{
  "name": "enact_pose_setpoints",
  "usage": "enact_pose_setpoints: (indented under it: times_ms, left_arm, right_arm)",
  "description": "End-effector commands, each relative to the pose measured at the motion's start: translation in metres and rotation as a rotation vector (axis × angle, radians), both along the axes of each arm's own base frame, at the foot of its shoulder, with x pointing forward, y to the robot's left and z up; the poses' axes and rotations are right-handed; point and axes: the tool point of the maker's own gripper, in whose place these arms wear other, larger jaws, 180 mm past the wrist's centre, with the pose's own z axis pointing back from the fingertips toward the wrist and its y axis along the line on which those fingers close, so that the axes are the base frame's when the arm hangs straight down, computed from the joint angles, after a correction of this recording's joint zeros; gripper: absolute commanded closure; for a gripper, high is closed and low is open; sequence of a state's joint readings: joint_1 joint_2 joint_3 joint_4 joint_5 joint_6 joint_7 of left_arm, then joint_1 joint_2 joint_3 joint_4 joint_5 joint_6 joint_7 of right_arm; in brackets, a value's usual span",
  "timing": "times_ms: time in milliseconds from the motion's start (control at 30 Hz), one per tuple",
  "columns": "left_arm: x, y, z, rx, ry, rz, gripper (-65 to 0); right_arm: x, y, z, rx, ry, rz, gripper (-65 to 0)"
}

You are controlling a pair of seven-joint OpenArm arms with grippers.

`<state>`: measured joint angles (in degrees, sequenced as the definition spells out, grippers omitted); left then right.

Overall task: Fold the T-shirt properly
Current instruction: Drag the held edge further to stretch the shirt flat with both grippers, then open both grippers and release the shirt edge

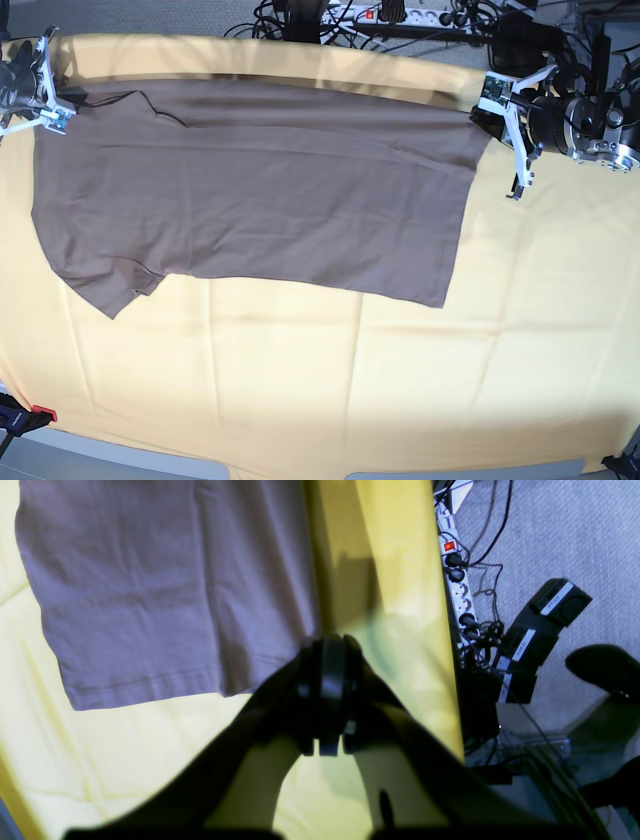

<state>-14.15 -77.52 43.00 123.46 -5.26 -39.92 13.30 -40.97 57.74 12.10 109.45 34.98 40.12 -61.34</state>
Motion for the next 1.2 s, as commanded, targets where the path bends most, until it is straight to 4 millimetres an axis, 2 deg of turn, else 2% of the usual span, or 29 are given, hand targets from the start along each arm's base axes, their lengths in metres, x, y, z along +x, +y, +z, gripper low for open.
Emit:
enact_pose_setpoints:
  times_ms: [0, 100, 133, 233, 267, 333, 467, 533, 667, 767, 833, 933, 1033, 1167]
  left_arm:
    - [0.003, 0.004, 0.007, 0.007, -0.012, 0.004, 0.0]
    - [0.001, 0.001, 0.008, -0.009, 0.005, 0.013, 0.0]
    - [0.001, 0.002, 0.008, -0.009, 0.004, 0.013, -3.4]
    - [0.002, 0.002, 0.008, -0.005, 0.003, 0.014, -23.2]
    - [0.002, 0.002, 0.008, -0.004, 0.003, 0.014, -29.0]
    - [0.002, 0.003, 0.008, 0.002, 0.001, 0.016, -35.2]
    - [0.006, 0.008, 0.006, 0.028, -0.013, 0.024, -35.3]
    - [0.019, 0.010, 0.008, 0.030, -0.069, 0.073, -35.3]
    - [0.047, 0.006, 0.020, -0.012, -0.186, 0.163, -35.3]
    - [0.071, -0.001, 0.034, -0.082, -0.264, 0.258, -35.3]
    - [0.084, -0.005, 0.040, -0.115, -0.294, 0.311, -35.3]
    - [0.097, -0.009, 0.039, -0.150, -0.296, 0.347, -35.3]
    - [0.106, -0.009, 0.029, -0.162, -0.282, 0.381, -35.3]
    - [0.135, 0.008, 0.014, -0.165, -0.319, 0.501, -35.2]
  right_arm:
    - [0.008, -0.010, 0.008, -0.046, -0.014, 0.017, 0.0]
    - [0.008, -0.010, 0.008, -0.047, -0.015, 0.017, 0.0]
    - [0.008, -0.010, 0.008, -0.047, -0.015, 0.017, -4.2]
    - [0.008, -0.010, 0.008, -0.047, -0.015, 0.017, -26.5]
    - [0.008, -0.009, 0.008, -0.044, -0.014, 0.016, -30.8]
    - [0.009, -0.009, 0.008, -0.044, -0.016, 0.016, -32.1]
    - [0.017, -0.012, 0.014, -0.046, -0.048, 0.004, -32.1]
    - [0.027, -0.013, 0.024, -0.036, -0.088, -0.013, -32.1]
    - [0.057, -0.018, 0.059, -0.008, -0.232, -0.061, -32.1]
    - [0.076, -0.014, 0.085, 0.083, -0.337, -0.112, -32.2]
    - [0.082, -0.012, 0.095, 0.123, -0.372, -0.132, -32.2]
    - [0.082, -0.012, 0.095, 0.126, -0.376, -0.138, -32.2]
    - [0.076, -0.012, 0.089, 0.128, -0.372, -0.161, -32.1]
    - [0.071, -0.008, 0.082, 0.156, -0.373, -0.191, -32.2]
